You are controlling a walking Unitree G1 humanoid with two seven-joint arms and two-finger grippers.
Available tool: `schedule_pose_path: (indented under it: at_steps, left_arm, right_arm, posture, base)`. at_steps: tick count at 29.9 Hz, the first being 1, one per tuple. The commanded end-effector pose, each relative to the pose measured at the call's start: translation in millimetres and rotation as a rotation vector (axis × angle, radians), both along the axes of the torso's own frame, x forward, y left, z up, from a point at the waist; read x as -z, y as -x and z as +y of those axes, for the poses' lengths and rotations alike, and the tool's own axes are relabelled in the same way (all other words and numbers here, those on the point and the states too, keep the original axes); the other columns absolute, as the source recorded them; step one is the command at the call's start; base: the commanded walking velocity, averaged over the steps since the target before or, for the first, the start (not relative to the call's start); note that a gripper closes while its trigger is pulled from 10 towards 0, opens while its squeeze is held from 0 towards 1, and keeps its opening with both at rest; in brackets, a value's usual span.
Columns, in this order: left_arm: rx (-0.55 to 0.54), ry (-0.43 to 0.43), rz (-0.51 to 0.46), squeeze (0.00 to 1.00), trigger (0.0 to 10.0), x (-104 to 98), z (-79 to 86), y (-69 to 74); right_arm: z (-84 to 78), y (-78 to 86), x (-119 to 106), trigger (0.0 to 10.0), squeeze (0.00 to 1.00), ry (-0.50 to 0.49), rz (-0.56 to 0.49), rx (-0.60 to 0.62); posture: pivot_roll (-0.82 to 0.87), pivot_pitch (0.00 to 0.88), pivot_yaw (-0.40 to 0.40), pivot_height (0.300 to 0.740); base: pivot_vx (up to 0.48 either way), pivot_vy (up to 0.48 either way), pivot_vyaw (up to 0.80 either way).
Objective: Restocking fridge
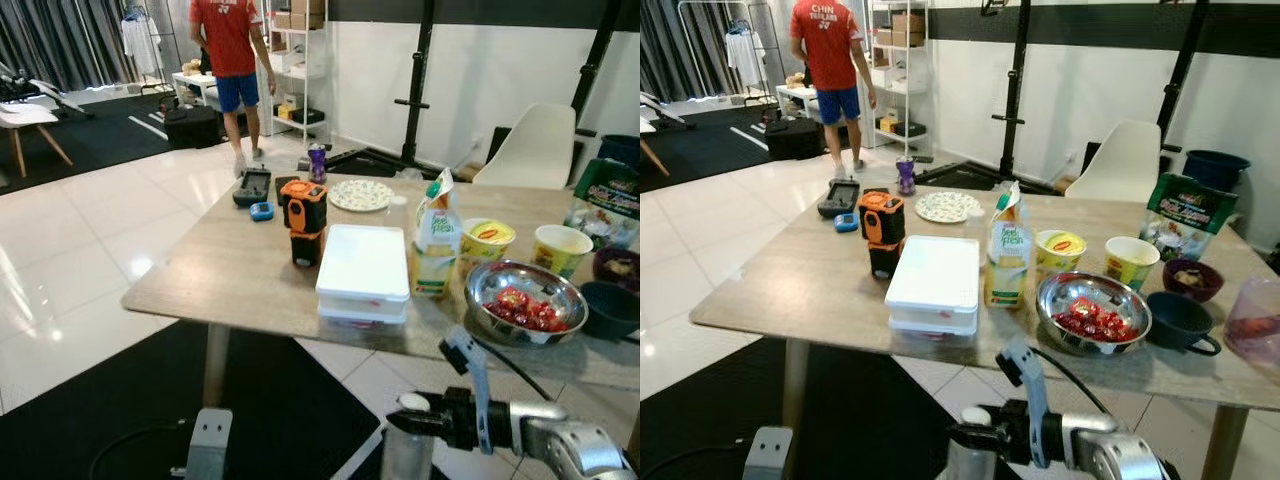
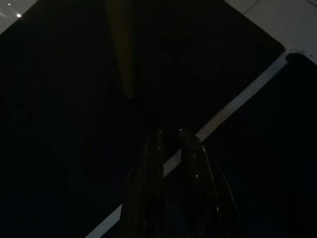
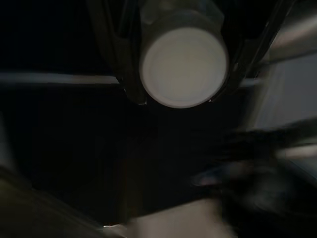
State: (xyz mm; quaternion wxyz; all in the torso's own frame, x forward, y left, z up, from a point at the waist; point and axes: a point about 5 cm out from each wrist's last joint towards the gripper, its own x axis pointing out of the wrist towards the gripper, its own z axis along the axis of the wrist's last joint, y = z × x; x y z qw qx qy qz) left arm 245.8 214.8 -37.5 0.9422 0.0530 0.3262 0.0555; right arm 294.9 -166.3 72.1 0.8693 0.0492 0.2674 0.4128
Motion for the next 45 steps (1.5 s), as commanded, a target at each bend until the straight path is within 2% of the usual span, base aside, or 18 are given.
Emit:
schedule_pose_path:
  at_steps: [1,2,3,7,11,12,15,17,19,20,22,29,30,31,34,35,37,45]
  left_arm:
    - [-0.005,-0.014,0.029,0.0,10.0,5,3.6,7.2]
    - [-0.006,-0.013,0.029,0.0,10.0,5,3.4,7.5]
    - [-0.006,-0.013,0.029,0.0,10.0,5,3.4,7.5]
    - [-0.01,-0.009,0.028,0.0,10.0,5,2.5,7.7]
    - [-0.012,-0.007,0.028,0.0,10.0,6,2.3,8.1]
    - [-0.012,-0.007,0.028,0.0,10.0,6,2.3,8.1]
    - [-0.014,-0.007,0.028,0.0,10.0,6,2.3,8.2]
    - [-0.015,-0.007,0.028,0.0,10.0,6,2.1,8.2]
    - [-0.022,-0.008,0.026,0.0,10.0,6,1.6,8.6]
    - [-0.022,-0.008,0.026,0.0,10.0,6,1.6,8.6]
    - [-0.028,-0.011,0.024,0.0,10.0,6,1.8,9.3]
    - [-0.05,-0.015,0.01,0.0,10.0,8,4.6,14.6]
    - [-0.057,-0.01,0.005,0.0,10.0,8,5.6,15.7]
    - [-0.059,-0.007,0.0,0.0,10.0,9,6.2,16.8]
    - [-0.059,-0.009,0.0,0.0,10.0,9,7.3,19.0]
    - [-0.055,-0.011,0.032,0.0,10.0,13,8.3,24.0]
    - [-0.039,-0.01,0.066,0.0,10.0,17,8.0,28.1]
    - [-0.039,0.016,0.101,0.0,10.0,21,4.4,31.2]
  right_arm:
    - [-6.5,-2.6,17,0.0,0.0,0.08,-0.017,0.146]
    - [-8.6,-3.5,21,0.0,0.0,0.1,-0.022,0.201]
    - [-8.6,-3.5,21,0.0,0.0,0.1,-0.022,0.201]
    - [-16.4,-3.4,38,0.0,0.0,0.108,-0.003,0.415]
    - [-23.0,2.6,57,0.0,0.0,0.188,0.022,0.512]
    - [-23.0,2.6,57,0.0,0.0,0.188,0.022,0.512]
    - [-30.1,4.6,65,0.0,0.0,0.213,0.032,0.62]
    - [-36.8,7.1,70,0.0,0.0,0.216,0.051,0.722]
    - [-51.4,14.3,77,0.0,0.0,0.189,0.07,0.928]
    - [-51.4,14.3,77,0.0,0.0,0.189,0.07,0.928]
    - [-57.4,22.0,84,0.0,0.0,0.158,0.083,1.042]
    - [-46.8,35.0,94,0.0,0.0,0.128,0.043,1.023]
    - [-44.6,36.2,95,2.5,0.0,0.131,0.027,1.011]
    - [-42.8,37.1,95,10.0,0.0,0.149,0.006,0.999]
    - [-40.8,37.7,95,10.0,0.0,0.193,-0.029,0.975]
    - [-38.7,37.4,94,10.0,0.0,0.249,-0.085,0.938]
    - [-35.6,35.8,92,10.0,0.0,0.272,-0.131,0.903]
    - [-19.6,31.0,85,10.0,0.0,0.285,-0.249,0.753]
  posture:
    - [-0.06,0.053,0.01,0.74]
    - [-0.06,0.053,0.01,0.74]
    - [-0.06,0.053,0.01,0.74]
    - [-0.05,0.053,0.008,0.74]
    - [-0.06,0.052,0.008,0.74]
    - [-0.06,0.052,0.008,0.74]
    - [-0.06,0.05,0.007,0.74]
    - [-0.06,0.05,0.007,0.74]
    - [-0.05,0.045,0.006,0.74]
    - [-0.05,0.045,0.006,0.74]
    - [-0.05,0.038,0.003,0.74]
    - [-0.03,0.041,0.004,0.74]
    - [-0.02,0.041,0.004,0.74]
    - [-0.01,0.04,0.003,0.74]
    - [-0.01,0.04,0.003,0.74]
    - [-0.02,0.039,0.009,0.74]
    - [-0.02,0.041,0.011,0.74]
    - [-0.02,0.049,-0.002,0.74]
  base:
    - [0.0,0.0,0.0]
    - [0.0,0.0,0.0]
    - [0.0,0.0,0.0]
    - [0.0,0.0,0.0]
    - [0.0,0.0,0.0]
    - [0.0,0.0,0.0]
    - [0.0,0.0,0.0]
    - [0.0,0.0,0.0]
    - [0.0,0.0,0.0]
    - [0.0,0.0,0.0]
    - [0.0,0.0,0.0]
    - [0.0,0.0,0.0]
    - [0.0,0.0,0.0]
    - [0.0,0.0,0.0]
    - [0.0,0.0,0.0]
    - [0.0,0.0,0.0]
    - [0.0,0.0,0.0]
    - [0.0,0.0,0.0]
